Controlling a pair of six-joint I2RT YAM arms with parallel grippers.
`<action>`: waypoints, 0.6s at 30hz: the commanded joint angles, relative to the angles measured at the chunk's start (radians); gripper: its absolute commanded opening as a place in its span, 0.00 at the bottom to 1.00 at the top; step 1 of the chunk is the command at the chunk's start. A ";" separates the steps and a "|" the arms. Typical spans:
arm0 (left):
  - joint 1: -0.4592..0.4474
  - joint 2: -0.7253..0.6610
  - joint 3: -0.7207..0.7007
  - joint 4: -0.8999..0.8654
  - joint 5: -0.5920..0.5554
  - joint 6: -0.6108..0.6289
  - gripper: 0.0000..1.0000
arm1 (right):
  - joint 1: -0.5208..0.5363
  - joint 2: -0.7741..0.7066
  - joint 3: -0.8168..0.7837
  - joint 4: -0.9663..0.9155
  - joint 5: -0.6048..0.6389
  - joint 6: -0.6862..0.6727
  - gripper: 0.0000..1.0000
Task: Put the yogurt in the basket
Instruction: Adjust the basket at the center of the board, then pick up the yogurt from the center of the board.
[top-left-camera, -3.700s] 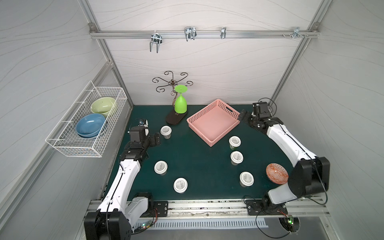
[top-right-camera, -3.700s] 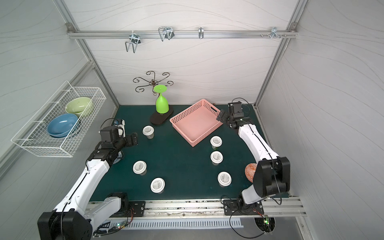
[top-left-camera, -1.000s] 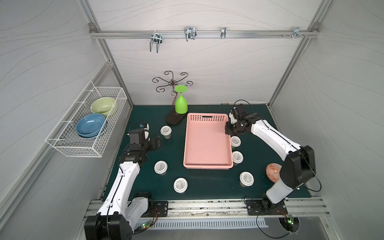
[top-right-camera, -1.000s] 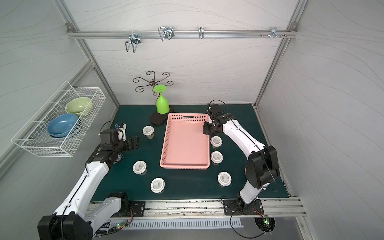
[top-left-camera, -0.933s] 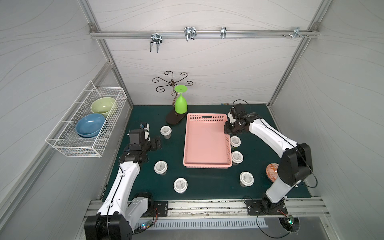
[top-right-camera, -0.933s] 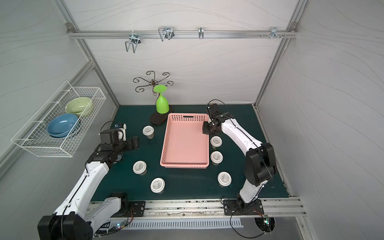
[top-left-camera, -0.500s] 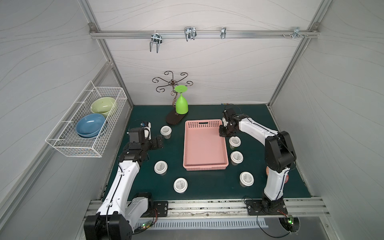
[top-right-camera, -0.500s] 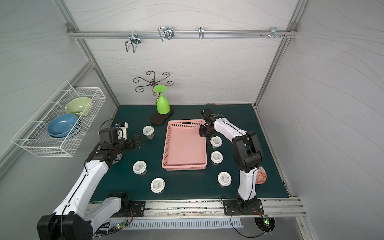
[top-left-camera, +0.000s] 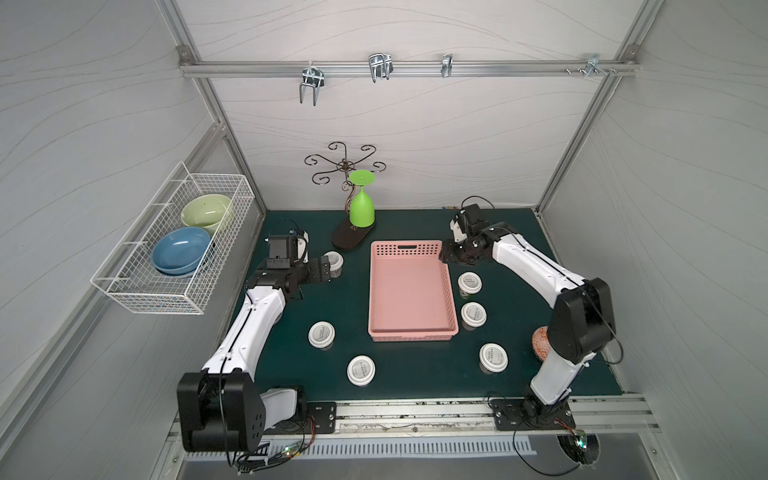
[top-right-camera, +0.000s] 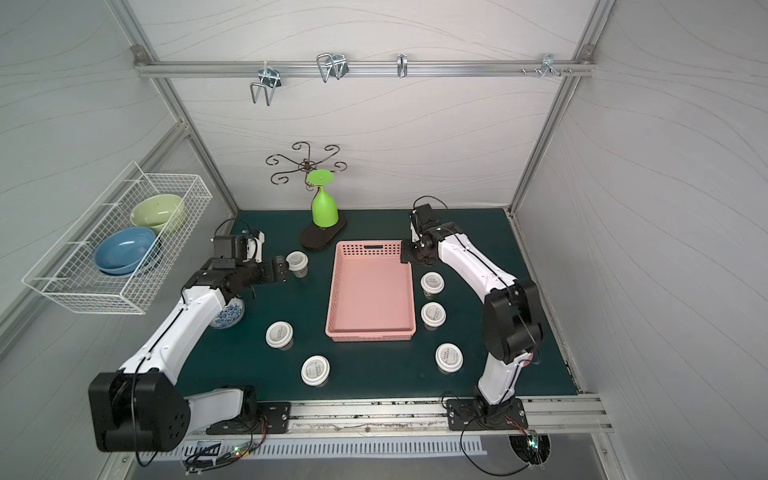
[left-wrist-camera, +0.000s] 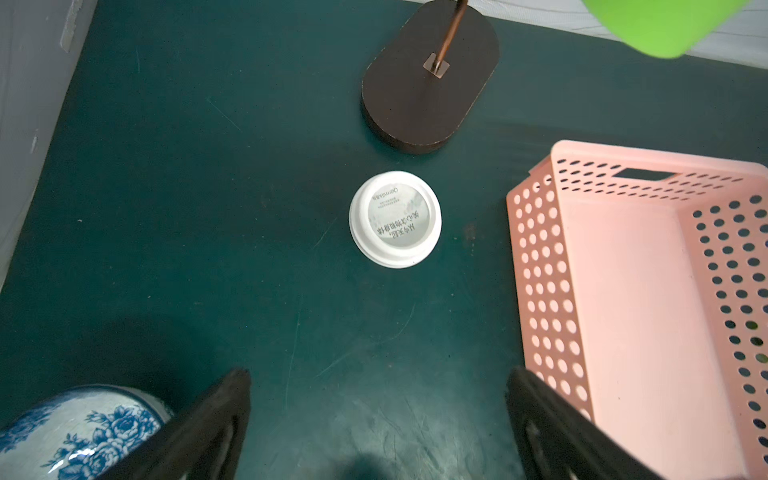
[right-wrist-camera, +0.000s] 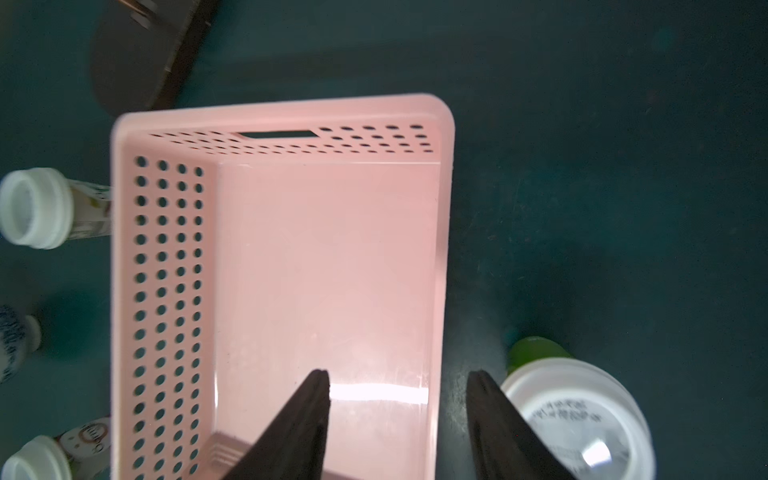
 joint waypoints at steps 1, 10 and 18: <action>-0.006 0.079 0.101 -0.037 -0.018 -0.040 0.99 | -0.032 -0.126 -0.029 -0.070 0.023 -0.021 0.60; -0.007 0.292 0.266 -0.106 0.034 -0.070 0.97 | -0.126 -0.399 -0.121 -0.164 0.077 -0.103 0.81; -0.017 0.443 0.361 -0.151 0.071 -0.070 0.97 | -0.192 -0.614 -0.273 -0.162 0.168 -0.213 0.99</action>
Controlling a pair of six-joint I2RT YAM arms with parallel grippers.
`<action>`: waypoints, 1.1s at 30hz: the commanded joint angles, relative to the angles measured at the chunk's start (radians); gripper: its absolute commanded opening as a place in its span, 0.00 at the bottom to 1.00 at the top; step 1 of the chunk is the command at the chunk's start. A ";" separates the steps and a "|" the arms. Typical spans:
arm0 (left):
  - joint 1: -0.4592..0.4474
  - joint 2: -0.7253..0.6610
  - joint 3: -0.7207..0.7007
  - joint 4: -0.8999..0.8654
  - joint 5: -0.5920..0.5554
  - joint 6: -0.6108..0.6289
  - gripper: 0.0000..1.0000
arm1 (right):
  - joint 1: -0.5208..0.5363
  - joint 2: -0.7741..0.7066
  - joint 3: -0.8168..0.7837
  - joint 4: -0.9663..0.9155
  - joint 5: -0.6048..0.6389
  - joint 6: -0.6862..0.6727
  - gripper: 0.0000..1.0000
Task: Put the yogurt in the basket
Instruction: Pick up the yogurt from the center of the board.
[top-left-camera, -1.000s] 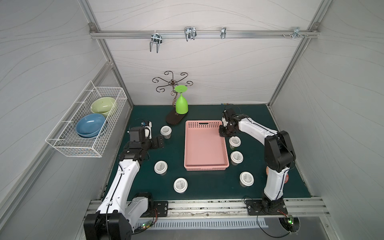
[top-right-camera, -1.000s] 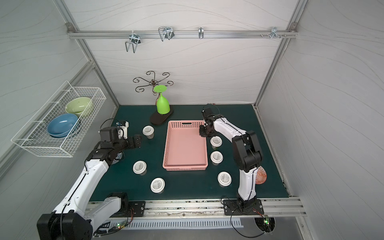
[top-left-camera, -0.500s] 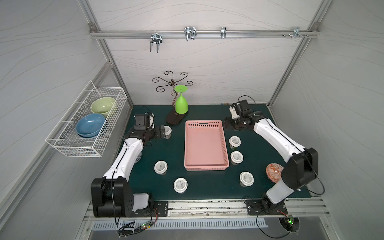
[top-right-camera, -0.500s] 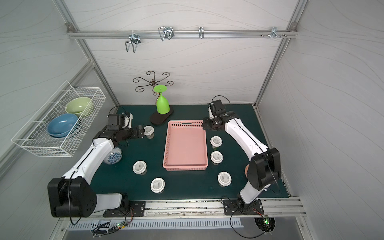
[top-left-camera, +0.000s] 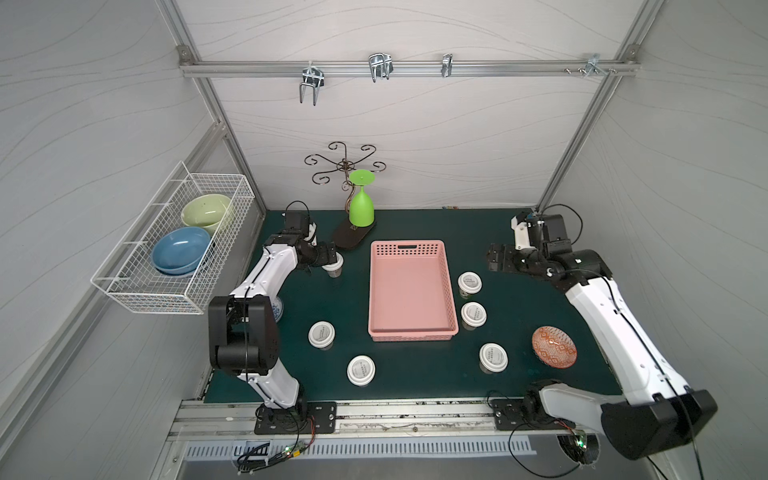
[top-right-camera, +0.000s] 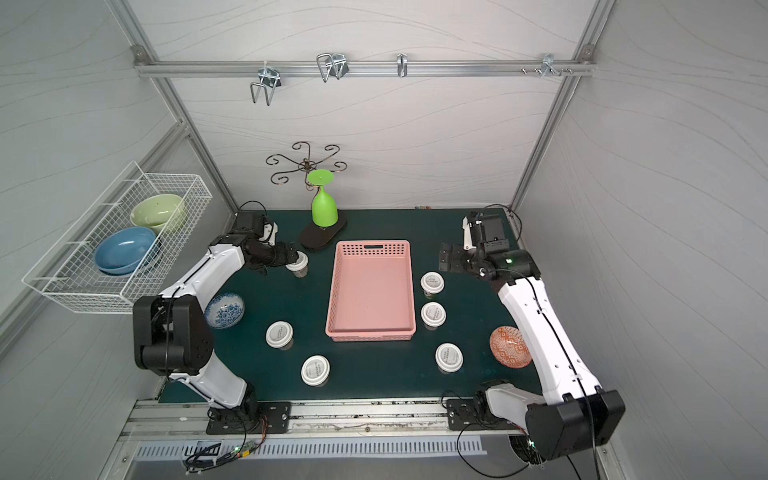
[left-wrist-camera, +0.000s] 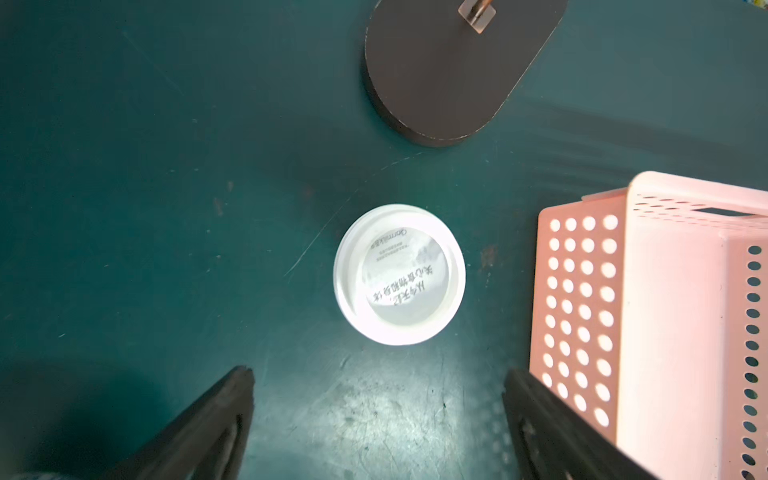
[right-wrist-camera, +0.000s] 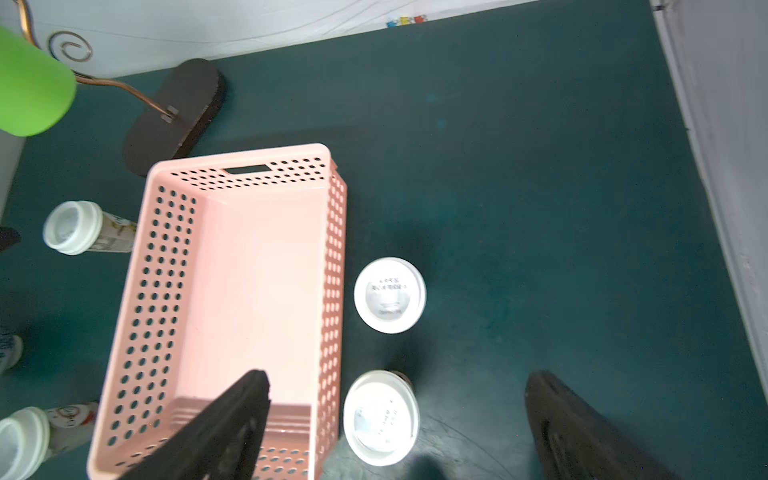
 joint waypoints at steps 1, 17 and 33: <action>-0.006 0.050 0.061 -0.020 0.045 -0.010 0.97 | -0.004 -0.090 -0.084 0.002 0.063 -0.067 0.99; -0.007 0.219 0.169 -0.029 0.141 -0.047 0.98 | 0.104 -0.266 -0.320 0.163 0.216 -0.192 0.99; -0.006 0.267 0.192 -0.034 0.163 -0.050 0.83 | 0.152 -0.326 -0.381 0.197 0.302 -0.240 0.99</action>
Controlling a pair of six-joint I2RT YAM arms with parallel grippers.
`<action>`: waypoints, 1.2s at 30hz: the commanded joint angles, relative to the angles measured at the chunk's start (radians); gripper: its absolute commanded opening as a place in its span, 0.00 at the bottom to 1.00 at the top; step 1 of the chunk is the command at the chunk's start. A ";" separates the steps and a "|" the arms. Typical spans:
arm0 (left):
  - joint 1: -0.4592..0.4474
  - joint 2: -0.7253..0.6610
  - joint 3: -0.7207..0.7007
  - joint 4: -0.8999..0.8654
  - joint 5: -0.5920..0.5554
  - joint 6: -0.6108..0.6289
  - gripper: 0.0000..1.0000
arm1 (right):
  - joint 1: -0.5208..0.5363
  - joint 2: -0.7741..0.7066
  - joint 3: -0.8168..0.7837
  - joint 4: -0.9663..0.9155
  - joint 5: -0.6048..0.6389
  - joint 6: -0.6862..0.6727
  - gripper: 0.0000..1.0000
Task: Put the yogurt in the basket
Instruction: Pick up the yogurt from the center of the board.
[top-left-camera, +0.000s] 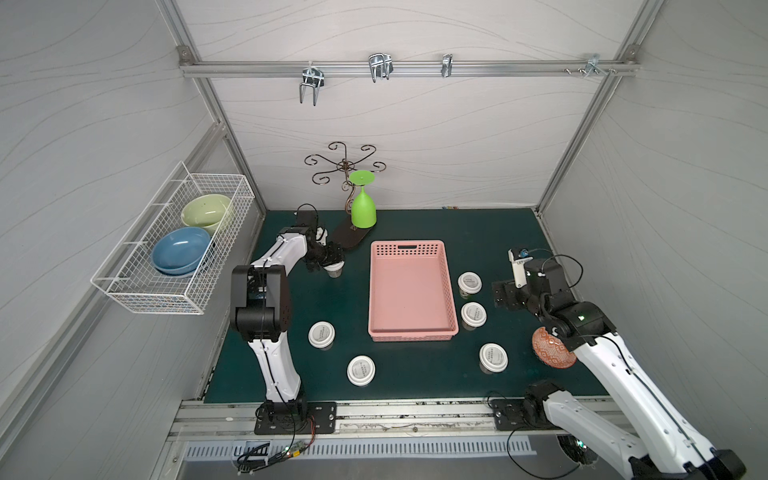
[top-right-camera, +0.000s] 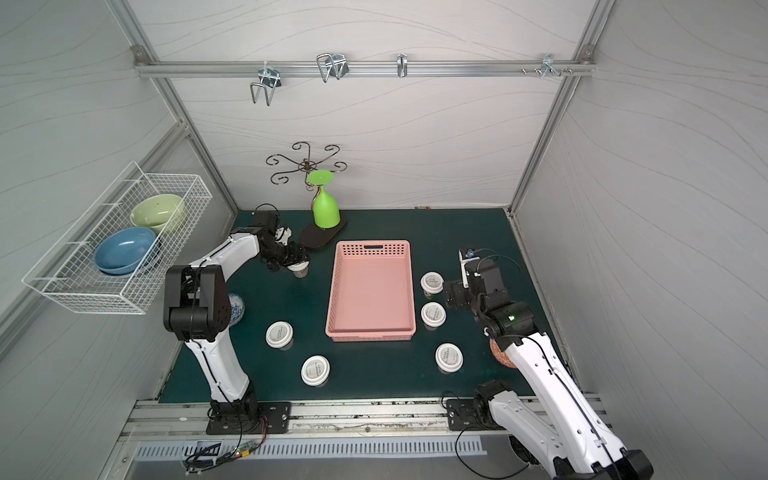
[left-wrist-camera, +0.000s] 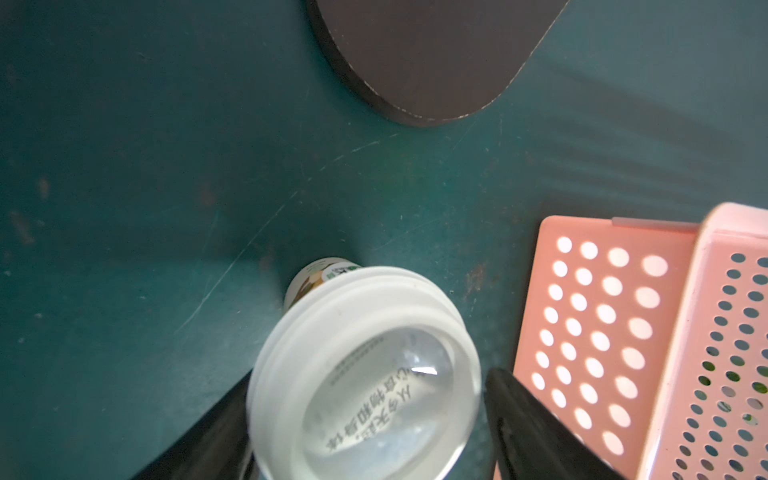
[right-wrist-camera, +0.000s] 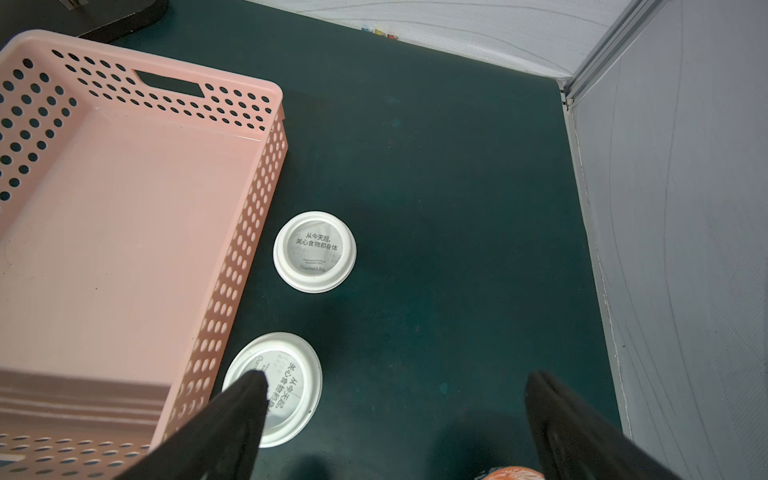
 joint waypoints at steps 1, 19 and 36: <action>-0.005 0.014 0.047 0.002 0.014 -0.004 0.82 | 0.008 -0.017 -0.005 0.027 0.027 -0.014 0.99; -0.005 -0.155 -0.040 0.025 0.097 -0.073 0.74 | 0.040 -0.035 -0.021 0.042 0.076 -0.047 0.99; -0.122 -0.319 -0.092 0.050 0.281 -0.183 0.72 | 0.045 -0.073 -0.044 0.057 0.110 -0.051 0.99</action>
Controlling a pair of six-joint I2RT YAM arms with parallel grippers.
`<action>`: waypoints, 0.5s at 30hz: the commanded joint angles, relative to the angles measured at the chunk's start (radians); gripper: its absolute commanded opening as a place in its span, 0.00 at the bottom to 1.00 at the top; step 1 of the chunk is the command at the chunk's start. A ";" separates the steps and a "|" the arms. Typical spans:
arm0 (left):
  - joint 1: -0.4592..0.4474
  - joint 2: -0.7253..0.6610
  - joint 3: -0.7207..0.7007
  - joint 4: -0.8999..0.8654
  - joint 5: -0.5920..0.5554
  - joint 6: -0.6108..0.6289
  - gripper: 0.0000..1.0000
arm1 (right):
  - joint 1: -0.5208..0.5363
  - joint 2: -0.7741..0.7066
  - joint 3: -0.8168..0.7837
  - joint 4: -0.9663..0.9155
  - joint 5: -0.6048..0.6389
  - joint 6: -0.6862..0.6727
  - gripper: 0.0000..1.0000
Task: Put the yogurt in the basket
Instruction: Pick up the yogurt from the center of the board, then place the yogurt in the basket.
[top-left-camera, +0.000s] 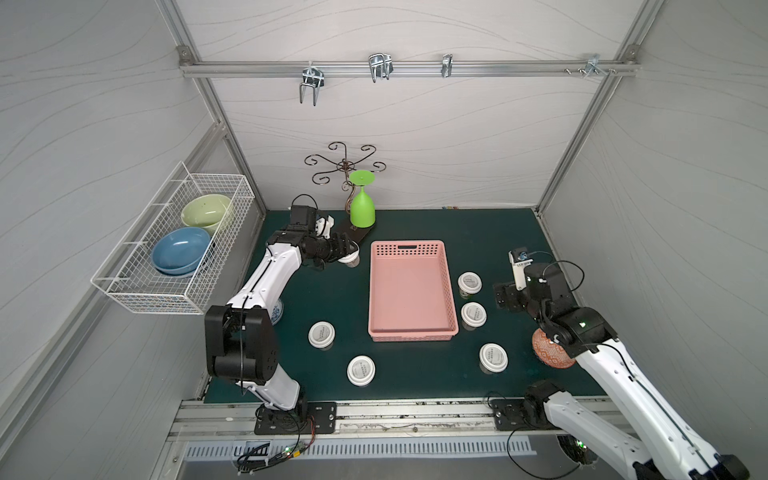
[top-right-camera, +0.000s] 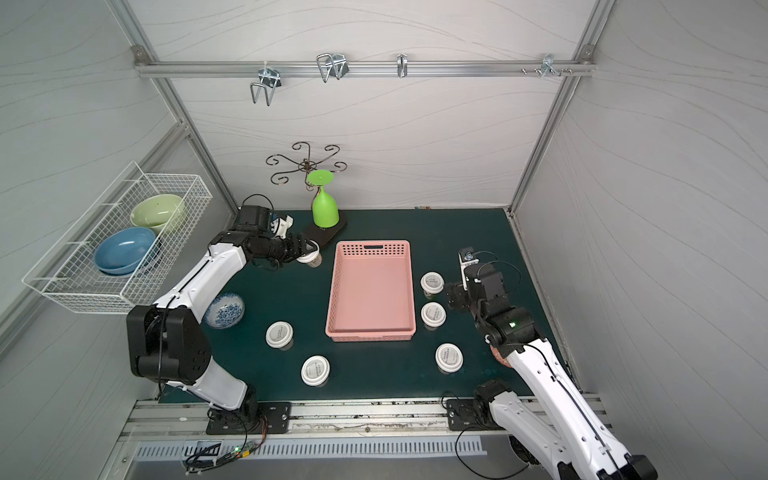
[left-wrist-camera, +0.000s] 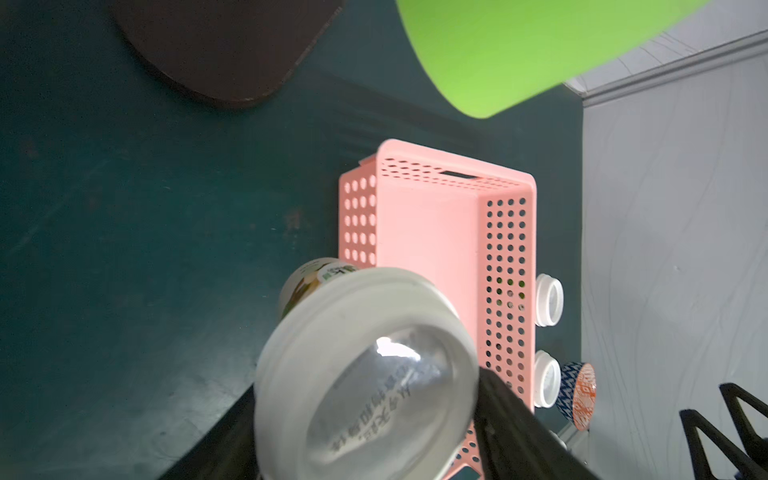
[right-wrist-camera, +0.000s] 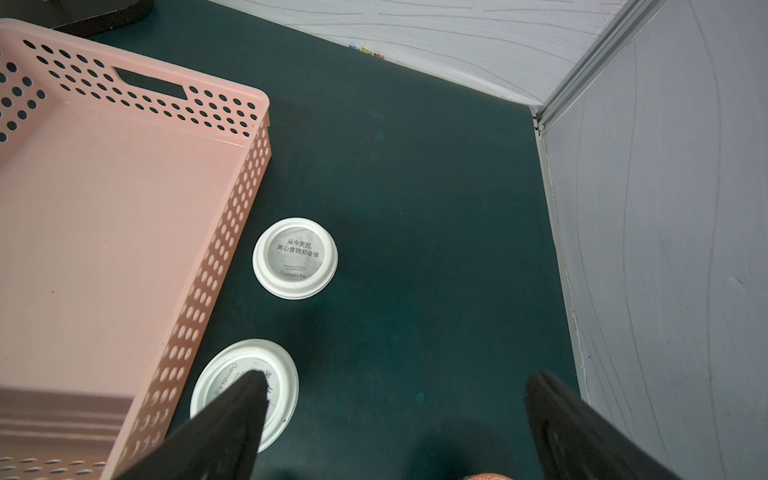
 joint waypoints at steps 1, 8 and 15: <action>-0.048 0.018 0.023 0.033 0.050 -0.027 0.72 | 0.009 -0.028 -0.011 0.022 0.028 -0.010 0.99; -0.170 0.126 0.147 0.002 0.013 -0.025 0.71 | 0.009 -0.052 -0.034 0.041 0.032 -0.011 0.99; -0.254 0.295 0.325 -0.041 -0.047 -0.004 0.71 | 0.010 -0.060 -0.042 0.046 0.035 -0.011 0.99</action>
